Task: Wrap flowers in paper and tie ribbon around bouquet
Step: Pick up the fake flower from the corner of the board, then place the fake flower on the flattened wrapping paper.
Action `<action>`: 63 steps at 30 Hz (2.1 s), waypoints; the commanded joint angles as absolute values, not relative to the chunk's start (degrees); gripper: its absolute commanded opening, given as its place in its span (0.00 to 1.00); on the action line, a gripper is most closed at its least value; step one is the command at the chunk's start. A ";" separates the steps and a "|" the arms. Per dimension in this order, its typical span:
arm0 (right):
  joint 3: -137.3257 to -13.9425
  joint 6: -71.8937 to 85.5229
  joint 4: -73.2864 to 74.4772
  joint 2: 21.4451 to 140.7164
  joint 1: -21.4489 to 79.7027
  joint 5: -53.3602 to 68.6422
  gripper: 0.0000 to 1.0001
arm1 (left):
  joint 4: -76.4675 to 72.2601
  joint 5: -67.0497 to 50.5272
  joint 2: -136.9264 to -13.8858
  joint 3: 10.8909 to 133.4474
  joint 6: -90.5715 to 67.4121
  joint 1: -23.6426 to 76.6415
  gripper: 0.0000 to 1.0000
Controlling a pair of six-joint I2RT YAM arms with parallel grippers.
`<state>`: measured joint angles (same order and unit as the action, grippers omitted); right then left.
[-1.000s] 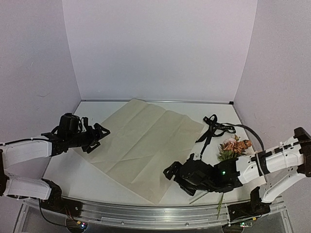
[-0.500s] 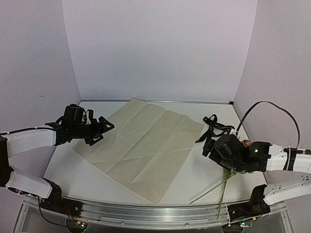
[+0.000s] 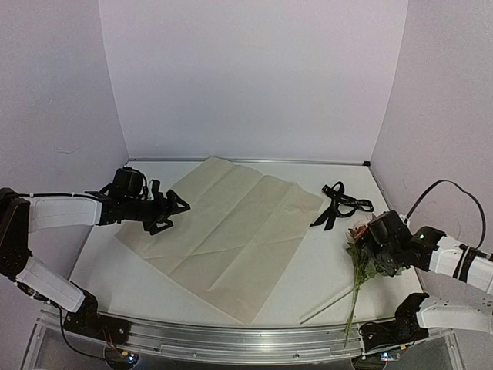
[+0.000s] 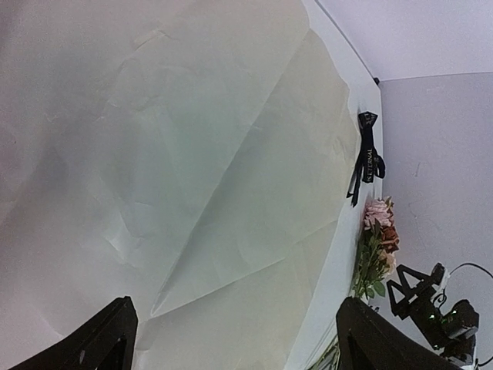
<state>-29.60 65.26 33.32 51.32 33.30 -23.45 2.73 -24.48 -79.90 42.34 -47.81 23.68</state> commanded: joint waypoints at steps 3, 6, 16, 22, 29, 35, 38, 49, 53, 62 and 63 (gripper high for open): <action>-31.07 70.26 46.04 50.94 33.05 -18.66 0.96 | 0.26 -26.01 -80.58 46.26 -47.67 23.47 0.93; -31.48 71.32 49.37 52.06 33.04 -16.03 0.93 | -1.63 -26.34 -81.35 46.09 -48.41 23.47 0.93; -30.39 75.12 44.26 59.10 36.64 -12.98 0.79 | -2.41 -26.72 -83.03 46.91 -49.39 23.47 0.93; -30.07 78.77 40.00 64.96 40.37 -13.42 0.68 | -1.99 -27.19 -83.81 48.44 -49.45 23.48 0.92; -27.77 79.93 32.84 69.10 41.10 -11.85 0.51 | -2.10 -27.33 -84.75 49.11 -49.66 23.47 0.92; -25.14 81.46 29.86 70.18 41.56 -11.38 0.42 | -2.13 -27.46 -85.35 49.25 -50.19 23.47 0.92; -24.81 81.27 29.21 71.27 41.57 -11.31 0.32 | -1.98 -27.16 -85.38 49.16 -50.29 23.47 0.92; -30.17 75.69 36.32 65.13 41.68 -17.34 0.00 | -0.97 -26.41 -86.35 50.35 -49.87 23.48 0.92; -35.35 71.39 41.76 61.74 41.75 -21.06 0.00 | -1.01 -26.50 -87.16 50.68 -49.76 23.42 0.92; -51.60 49.69 40.51 64.21 41.66 -19.17 0.00 | -0.57 -28.05 -90.24 53.90 -48.30 23.42 0.92; -53.49 46.35 38.50 65.49 41.66 -17.65 0.00 | -0.62 -28.56 -90.59 54.44 -47.93 23.45 0.92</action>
<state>-44.92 62.06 42.08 62.23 41.45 -18.63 0.14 -26.97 -89.47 50.05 -49.57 23.68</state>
